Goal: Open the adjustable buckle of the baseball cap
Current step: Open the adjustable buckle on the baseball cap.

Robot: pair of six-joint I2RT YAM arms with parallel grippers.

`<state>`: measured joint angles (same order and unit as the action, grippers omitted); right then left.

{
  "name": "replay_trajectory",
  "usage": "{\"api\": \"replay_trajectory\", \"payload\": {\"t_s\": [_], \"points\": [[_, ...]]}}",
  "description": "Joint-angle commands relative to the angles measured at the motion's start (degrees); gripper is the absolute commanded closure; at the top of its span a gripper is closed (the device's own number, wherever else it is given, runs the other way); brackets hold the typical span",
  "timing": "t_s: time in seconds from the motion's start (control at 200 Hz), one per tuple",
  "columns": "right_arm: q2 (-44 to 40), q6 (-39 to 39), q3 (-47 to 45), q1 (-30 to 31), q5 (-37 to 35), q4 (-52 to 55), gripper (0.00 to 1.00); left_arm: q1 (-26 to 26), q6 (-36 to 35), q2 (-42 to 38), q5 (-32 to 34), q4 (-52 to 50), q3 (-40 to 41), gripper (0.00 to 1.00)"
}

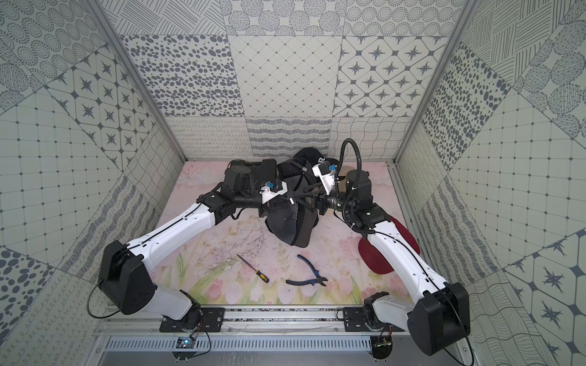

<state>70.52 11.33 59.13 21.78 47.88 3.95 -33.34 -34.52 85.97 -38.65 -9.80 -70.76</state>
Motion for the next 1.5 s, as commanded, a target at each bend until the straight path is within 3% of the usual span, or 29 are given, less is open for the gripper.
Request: {"api": "replay_trajectory", "payload": {"t_s": [0.0, 0.5, 0.695, 0.925, 1.076, 1.196, 1.496], "points": [[2.4, -0.3, 2.9, 2.0, -2.2, 0.8, 0.42, -0.5, 2.9, 0.6, -2.8, -1.2, -2.0, 1.00], [6.6, 1.5, 6.2, 3.6, -7.4, 1.7, 0.50, -0.8, 3.4, 1.2, -3.3, -3.3, -3.1, 1.00], [8.2, 1.3, 7.2, 3.8, -6.4, 1.7, 0.59, -0.8, 3.4, 1.6, -3.3, -3.9, -3.5, 1.00], [7.8, -1.5, 7.0, 4.8, -5.6, 2.6, 0.79, -0.9, 3.6, 2.2, -2.5, -4.0, -3.9, 1.00], [5.3, -3.5, 5.1, 4.7, -6.8, 2.6, 0.86, -0.9, 7.5, 4.0, 1.8, -3.7, -5.4, 1.00], [3.5, -5.5, 3.5, 4.8, -6.9, 3.4, 1.00, -0.9, 13.5, 6.1, 6.4, -4.3, -7.8, 1.00], [1.8, -8.4, 1.8, 4.8, -3.0, 5.0, 1.00, -0.9, 18.8, 14.3, 6.3, -14.9, -18.7, 1.00]]}}
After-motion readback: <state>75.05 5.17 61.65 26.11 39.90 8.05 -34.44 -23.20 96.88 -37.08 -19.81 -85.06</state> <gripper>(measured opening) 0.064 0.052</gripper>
